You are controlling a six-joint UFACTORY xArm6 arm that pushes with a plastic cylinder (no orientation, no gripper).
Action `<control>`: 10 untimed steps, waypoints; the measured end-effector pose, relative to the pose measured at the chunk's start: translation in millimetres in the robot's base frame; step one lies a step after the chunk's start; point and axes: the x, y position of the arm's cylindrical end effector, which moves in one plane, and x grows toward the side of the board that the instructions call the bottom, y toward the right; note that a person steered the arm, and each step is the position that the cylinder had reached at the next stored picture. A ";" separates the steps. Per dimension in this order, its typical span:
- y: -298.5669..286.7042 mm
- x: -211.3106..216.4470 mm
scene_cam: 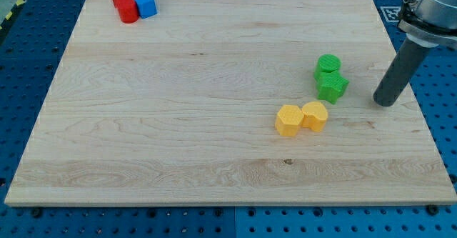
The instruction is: Slide the green star below the red circle
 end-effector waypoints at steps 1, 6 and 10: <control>-19.0 -4.3; -153.0 -38.3; -318.8 -96.7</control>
